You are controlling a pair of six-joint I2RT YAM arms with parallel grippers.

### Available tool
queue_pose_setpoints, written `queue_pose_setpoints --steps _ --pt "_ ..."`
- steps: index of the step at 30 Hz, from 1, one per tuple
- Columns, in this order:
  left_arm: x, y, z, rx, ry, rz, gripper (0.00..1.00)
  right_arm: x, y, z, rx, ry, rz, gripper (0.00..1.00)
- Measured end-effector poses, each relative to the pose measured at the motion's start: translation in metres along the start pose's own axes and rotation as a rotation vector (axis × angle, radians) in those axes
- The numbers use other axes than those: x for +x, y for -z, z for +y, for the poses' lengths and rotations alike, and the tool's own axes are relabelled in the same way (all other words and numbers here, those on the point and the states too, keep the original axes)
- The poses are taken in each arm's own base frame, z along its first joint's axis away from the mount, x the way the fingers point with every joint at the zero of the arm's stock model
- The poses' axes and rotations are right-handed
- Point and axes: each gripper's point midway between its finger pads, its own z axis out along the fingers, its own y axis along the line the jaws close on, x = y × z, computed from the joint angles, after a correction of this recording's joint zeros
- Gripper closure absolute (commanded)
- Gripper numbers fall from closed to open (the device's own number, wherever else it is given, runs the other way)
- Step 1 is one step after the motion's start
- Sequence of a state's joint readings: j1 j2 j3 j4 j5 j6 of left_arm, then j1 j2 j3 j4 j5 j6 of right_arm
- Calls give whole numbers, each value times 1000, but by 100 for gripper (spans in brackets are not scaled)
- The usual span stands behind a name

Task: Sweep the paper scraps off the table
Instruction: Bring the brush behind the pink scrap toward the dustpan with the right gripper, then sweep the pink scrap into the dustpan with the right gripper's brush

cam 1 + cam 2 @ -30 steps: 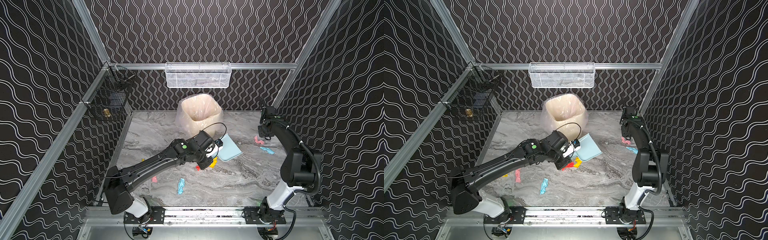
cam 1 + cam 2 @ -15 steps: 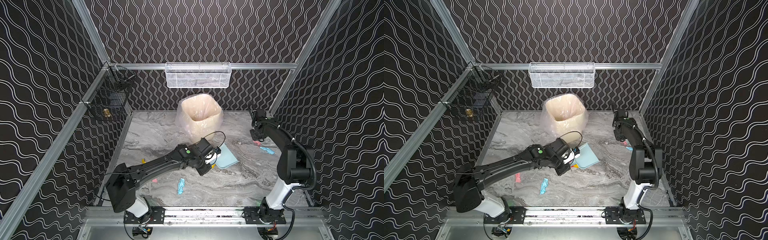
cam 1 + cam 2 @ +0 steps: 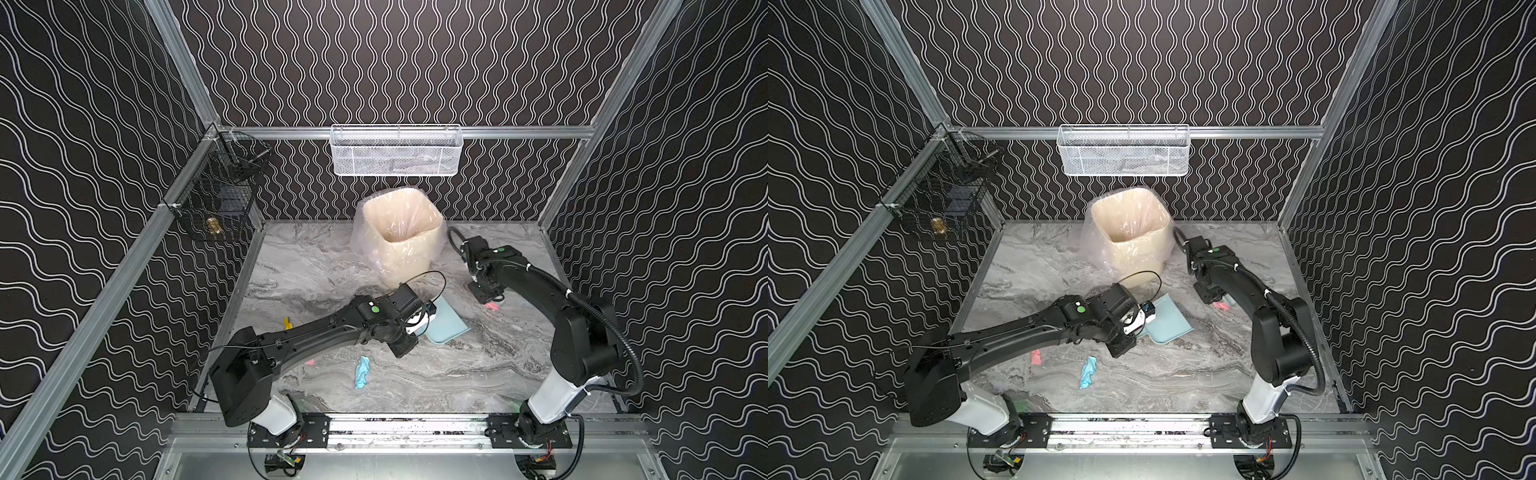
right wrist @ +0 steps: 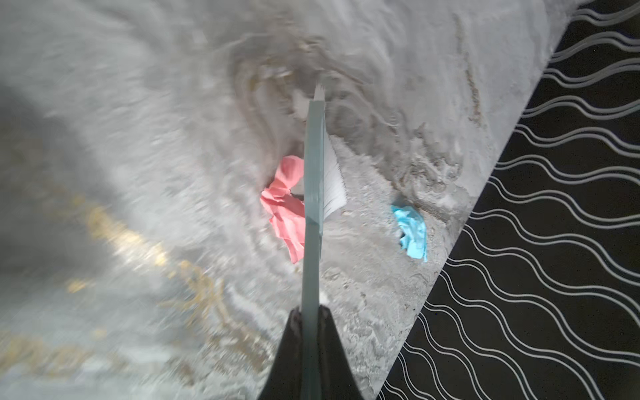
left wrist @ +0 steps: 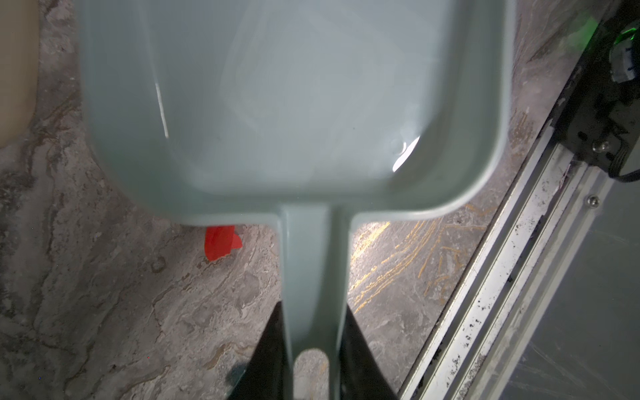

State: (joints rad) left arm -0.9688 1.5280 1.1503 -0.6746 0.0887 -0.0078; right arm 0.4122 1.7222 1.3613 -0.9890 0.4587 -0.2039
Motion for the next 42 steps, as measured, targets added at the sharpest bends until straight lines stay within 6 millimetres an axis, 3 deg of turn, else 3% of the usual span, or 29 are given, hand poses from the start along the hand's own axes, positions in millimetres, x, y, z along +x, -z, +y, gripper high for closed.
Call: queue_pose_setpoints --steps 4,11,17,22,30,42 --pt "11 -4 0 2 17 22 100 9 19 43 -39 91 15 100" --pt "27 -5 -3 8 24 49 100 25 51 89 -116 164 15 100" --pt "43 -9 -11 23 36 98 100 15 69 75 -116 99 -13 100" --pt "56 -26 -28 43 13 176 100 17 74 45 -115 3 -43 100" --pt "59 -43 -46 32 -30 271 100 26 67 42 -161 -4 -45 100" --pt "50 -58 -41 -13 -18 342 100 36 56 54 -224 52 -34 100"
